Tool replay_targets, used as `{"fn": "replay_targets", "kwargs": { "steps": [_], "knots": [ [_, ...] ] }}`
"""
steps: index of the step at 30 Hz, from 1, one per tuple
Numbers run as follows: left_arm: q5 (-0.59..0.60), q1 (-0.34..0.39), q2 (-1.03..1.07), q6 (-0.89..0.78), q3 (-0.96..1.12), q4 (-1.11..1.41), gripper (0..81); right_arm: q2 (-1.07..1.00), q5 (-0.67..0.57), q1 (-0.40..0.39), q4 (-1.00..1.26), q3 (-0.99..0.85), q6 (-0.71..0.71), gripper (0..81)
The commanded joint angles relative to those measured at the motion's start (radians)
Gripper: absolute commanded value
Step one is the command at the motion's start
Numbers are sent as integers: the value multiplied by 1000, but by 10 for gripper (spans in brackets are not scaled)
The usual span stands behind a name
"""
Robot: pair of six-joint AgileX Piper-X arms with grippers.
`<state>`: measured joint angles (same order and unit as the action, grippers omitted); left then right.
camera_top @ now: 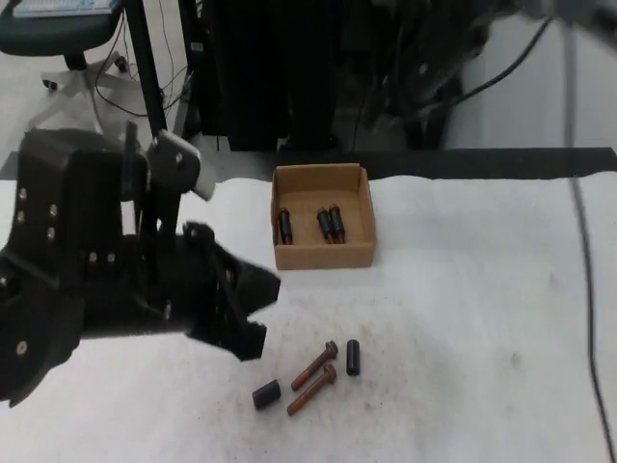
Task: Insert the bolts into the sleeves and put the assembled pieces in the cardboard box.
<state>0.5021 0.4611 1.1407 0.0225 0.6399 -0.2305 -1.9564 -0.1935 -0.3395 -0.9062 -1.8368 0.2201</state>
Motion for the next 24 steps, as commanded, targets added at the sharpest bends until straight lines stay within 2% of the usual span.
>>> {"fn": "replay_targets", "kwargs": {
  "steps": [1,5,13,19,24],
  "knots": [
    [-2,0,21,-3,43,-97,2,189,8,1,-34,116,-4,3],
    [-83,34,65,9,109,-137,2,417,8,3,-38,324,-34,3],
    [-109,176,287,23,262,-198,2,926,1,3,-32,755,-8,3],
    [-206,208,479,111,417,-370,2,1207,2,3,-66,923,-2,3],
    [-317,208,592,114,527,-454,1,1331,2,3,-162,1001,-2,3]
  ]
}}
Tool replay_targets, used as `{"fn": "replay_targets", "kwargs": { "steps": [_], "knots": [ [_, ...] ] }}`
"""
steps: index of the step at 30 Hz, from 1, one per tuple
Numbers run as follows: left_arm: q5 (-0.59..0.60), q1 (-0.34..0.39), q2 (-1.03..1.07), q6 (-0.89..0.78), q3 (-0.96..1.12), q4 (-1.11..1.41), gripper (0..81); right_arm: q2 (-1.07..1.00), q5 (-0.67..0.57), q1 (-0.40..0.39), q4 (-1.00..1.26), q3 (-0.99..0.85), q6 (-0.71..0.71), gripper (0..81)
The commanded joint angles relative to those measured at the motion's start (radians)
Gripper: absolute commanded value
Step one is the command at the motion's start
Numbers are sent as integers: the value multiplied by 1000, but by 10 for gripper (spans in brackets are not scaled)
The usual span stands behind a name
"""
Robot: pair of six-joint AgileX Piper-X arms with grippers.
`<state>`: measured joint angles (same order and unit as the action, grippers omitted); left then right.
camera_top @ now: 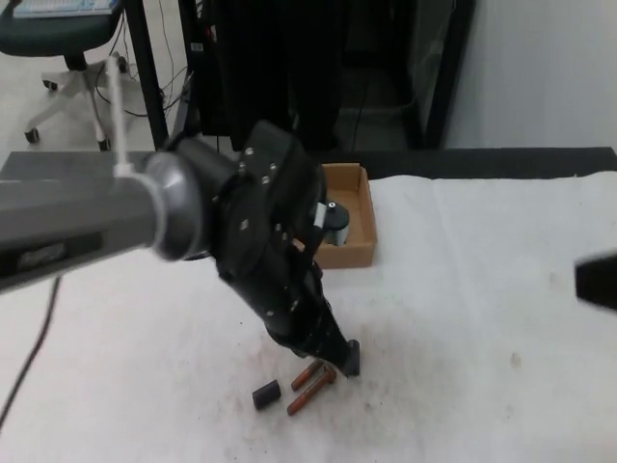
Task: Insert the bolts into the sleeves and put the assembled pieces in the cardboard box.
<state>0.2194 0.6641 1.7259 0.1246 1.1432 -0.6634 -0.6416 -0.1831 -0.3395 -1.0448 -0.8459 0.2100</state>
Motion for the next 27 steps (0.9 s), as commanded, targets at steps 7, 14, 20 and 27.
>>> {"fn": "replay_targets", "kwargs": {
  "steps": [7,14,20,27],
  "knots": [
    [-102,5,77,59,126,-28,174,75,-11,3,-98,63,8,3],
    [-114,2,147,85,173,-57,291,94,-34,3,-103,63,8,3],
    [-198,-3,188,85,175,-120,291,97,-34,3,-103,63,8,3],
    [-208,-26,189,85,175,-120,291,97,-34,3,-103,63,8,3]
  ]
}}
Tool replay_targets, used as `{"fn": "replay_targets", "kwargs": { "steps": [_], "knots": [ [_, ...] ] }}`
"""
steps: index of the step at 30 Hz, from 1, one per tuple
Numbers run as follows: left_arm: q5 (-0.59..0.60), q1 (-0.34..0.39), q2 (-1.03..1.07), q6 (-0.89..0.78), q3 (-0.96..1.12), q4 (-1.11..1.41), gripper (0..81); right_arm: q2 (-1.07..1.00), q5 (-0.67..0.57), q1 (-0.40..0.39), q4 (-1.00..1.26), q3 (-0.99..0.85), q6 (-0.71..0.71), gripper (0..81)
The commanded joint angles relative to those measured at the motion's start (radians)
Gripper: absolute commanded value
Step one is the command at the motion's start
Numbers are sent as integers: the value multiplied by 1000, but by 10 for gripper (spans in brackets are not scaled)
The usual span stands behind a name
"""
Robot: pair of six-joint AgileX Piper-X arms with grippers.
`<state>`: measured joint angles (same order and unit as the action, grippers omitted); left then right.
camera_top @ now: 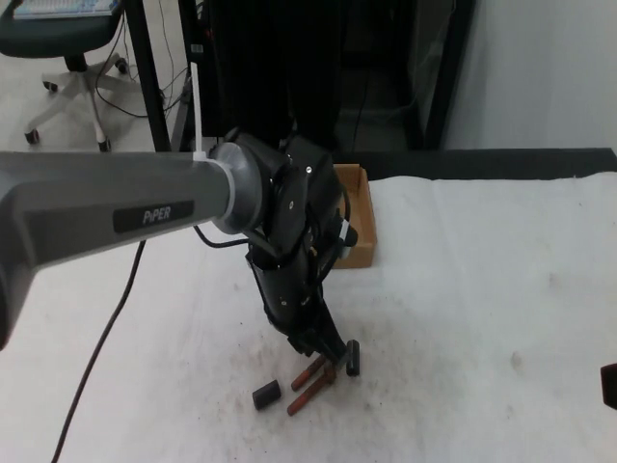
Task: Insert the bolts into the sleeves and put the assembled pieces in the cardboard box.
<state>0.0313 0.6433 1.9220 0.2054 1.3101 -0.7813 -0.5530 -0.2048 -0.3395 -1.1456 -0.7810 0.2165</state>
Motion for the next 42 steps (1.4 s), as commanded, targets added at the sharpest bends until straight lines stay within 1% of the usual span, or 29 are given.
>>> {"fn": "replay_targets", "kwargs": {
  "steps": [1,5,11,13,20,24,36,42],
  "knots": [
    [-20,-7,-6,5,8,-2,291,9,-13,3,-2,-2,1,3],
    [-6,-6,-6,5,8,-2,291,9,-13,3,-2,-2,1,3],
    [91,-1,-6,5,8,-2,291,9,-13,3,-2,-2,1,3],
    [105,2,-6,5,8,-2,291,9,-13,3,-2,-2,1,3],
    [105,2,-6,25,8,-2,291,9,-13,3,-2,-2,1,3],
    [146,2,-6,29,8,-2,291,9,-13,3,-2,-2,1,3],
    [142,3,22,41,6,-14,291,9,-13,3,-2,-2,1,3],
    [142,19,35,53,6,-16,291,9,-13,3,-2,-2,1,3]
  ]
}}
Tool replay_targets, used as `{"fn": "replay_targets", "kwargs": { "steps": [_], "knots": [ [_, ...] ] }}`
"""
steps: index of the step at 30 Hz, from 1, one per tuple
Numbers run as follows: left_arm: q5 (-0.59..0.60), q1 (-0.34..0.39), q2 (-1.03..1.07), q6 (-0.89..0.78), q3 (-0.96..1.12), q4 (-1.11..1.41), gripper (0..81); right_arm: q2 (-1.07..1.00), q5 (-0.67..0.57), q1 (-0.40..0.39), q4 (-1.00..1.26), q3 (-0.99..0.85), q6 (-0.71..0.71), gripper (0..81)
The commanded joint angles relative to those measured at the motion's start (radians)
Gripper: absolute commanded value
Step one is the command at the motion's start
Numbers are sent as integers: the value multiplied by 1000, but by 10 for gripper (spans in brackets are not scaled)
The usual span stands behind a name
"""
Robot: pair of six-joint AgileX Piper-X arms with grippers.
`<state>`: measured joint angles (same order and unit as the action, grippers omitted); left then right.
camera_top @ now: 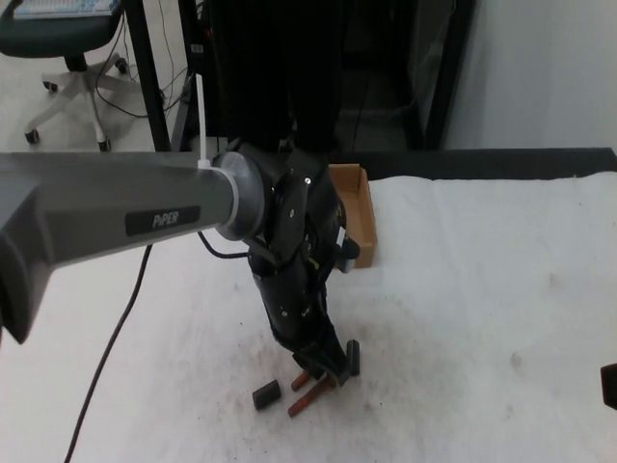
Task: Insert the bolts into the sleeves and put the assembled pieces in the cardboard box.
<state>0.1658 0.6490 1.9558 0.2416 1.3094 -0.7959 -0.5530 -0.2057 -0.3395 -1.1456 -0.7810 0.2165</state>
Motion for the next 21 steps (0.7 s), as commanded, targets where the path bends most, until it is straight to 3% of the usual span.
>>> {"fn": "replay_targets", "kwargs": {
  "steps": [1,7,21],
  "knots": [
    [8,14,1,24,6,2,291,9,-12,3,-2,-2,1,3],
    [-109,14,1,28,6,33,289,9,-12,3,-2,-2,1,3],
    [-97,14,1,28,6,81,289,9,-12,3,-2,-2,1,3]
  ]
}}
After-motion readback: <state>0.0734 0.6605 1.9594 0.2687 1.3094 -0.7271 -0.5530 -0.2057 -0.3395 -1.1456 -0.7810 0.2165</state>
